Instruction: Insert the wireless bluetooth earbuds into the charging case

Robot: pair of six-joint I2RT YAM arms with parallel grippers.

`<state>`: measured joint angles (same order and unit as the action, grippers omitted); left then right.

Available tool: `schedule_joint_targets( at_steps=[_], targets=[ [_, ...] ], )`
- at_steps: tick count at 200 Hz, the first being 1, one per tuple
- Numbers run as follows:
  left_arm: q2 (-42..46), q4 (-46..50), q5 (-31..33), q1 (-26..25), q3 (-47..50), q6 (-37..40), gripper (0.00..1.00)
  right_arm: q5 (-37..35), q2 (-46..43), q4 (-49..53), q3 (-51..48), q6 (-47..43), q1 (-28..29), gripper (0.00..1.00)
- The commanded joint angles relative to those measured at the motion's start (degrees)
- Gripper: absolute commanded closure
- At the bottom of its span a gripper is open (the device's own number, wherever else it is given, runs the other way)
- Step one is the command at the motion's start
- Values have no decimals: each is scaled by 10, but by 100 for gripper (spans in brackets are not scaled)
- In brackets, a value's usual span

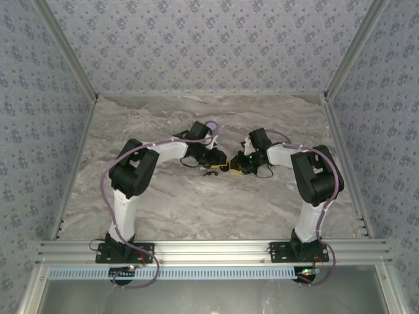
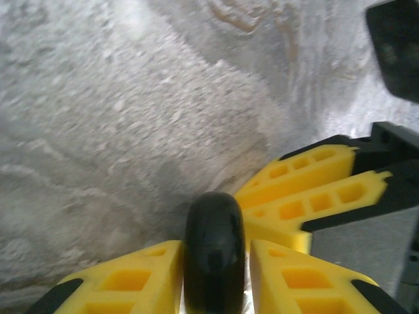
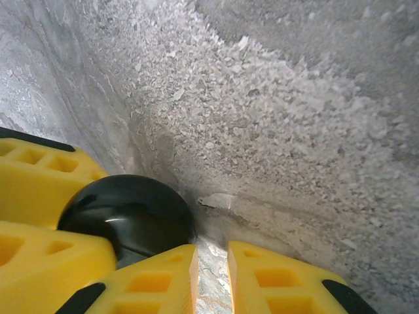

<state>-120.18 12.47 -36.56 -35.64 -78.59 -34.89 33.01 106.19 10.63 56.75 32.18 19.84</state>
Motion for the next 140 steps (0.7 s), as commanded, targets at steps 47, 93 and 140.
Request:
schedule_joint_targets(
  at_steps=[47, 93, 140],
  targets=[
    [-12, 43, 27, -9, -12, 19, 71, 2, -4, 13, -2, 2, -1, 79],
    [19, 33, 47, -7, -4, 22, 81, -16, -42, 16, -15, -1, -7, 77],
    [122, -74, 42, 13, 61, -3, 84, -15, -160, 24, -41, -18, -42, 65]
  ],
)
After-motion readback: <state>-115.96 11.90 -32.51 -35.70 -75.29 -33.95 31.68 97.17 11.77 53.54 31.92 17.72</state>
